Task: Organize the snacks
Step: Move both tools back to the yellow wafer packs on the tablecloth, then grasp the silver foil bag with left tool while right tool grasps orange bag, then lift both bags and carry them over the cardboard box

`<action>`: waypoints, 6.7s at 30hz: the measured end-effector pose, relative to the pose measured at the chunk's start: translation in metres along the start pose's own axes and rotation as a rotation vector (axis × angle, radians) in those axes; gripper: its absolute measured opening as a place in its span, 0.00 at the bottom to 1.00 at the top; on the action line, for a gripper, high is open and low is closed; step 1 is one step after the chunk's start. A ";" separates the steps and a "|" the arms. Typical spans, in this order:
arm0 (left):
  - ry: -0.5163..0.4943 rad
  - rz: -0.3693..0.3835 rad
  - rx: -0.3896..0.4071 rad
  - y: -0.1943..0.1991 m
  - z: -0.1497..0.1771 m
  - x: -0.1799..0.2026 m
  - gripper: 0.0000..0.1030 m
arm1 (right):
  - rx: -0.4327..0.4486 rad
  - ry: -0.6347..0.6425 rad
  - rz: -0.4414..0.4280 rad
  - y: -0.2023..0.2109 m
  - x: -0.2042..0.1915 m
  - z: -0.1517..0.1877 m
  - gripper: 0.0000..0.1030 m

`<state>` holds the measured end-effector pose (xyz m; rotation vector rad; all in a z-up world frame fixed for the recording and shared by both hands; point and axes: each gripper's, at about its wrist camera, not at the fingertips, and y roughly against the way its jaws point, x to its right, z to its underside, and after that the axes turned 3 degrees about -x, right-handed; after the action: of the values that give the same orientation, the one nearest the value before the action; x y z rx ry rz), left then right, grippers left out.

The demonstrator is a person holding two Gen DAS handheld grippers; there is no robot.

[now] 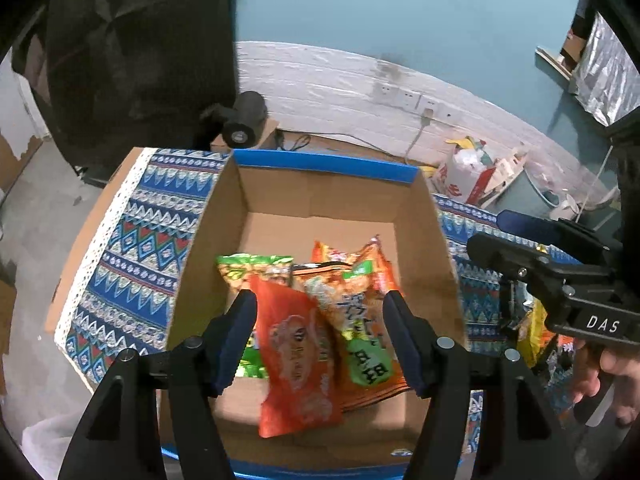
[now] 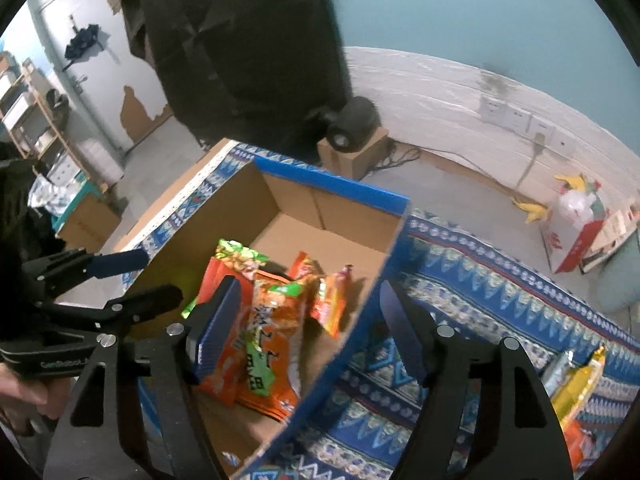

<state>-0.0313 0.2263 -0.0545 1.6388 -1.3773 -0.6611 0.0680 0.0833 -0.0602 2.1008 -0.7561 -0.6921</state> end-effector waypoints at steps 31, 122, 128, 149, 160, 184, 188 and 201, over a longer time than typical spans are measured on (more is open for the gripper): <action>-0.234 0.166 -0.079 -0.025 0.000 0.162 0.70 | -0.018 -0.259 0.187 0.098 0.143 0.102 0.72; -0.393 0.165 -0.146 -0.128 -0.003 0.295 0.26 | -0.018 -0.437 0.367 0.114 0.275 0.166 0.45; -0.370 0.175 -0.101 -0.100 -0.005 0.280 0.26 | 0.020 -0.397 0.351 0.126 0.256 0.151 0.45; -0.322 0.185 0.039 -0.021 -0.005 0.234 0.26 | 0.094 -0.272 0.279 0.149 0.191 0.113 0.45; -0.265 0.173 0.090 0.003 -0.005 0.195 0.26 | 0.092 -0.214 0.234 0.133 0.158 0.092 0.45; -0.068 0.075 0.126 0.014 0.000 0.078 0.26 | 0.049 -0.070 0.120 0.066 0.073 0.033 0.45; -0.028 0.066 0.132 0.014 0.001 0.057 0.26 | 0.043 -0.049 0.098 0.054 0.056 0.023 0.45; 0.066 0.012 0.120 0.007 0.004 -0.002 0.27 | 0.025 -0.002 0.030 0.017 0.011 0.000 0.46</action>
<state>-0.0390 0.2265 -0.0505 1.7293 -1.4012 -0.5218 0.0709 0.0668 -0.0487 2.1073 -0.7995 -0.6712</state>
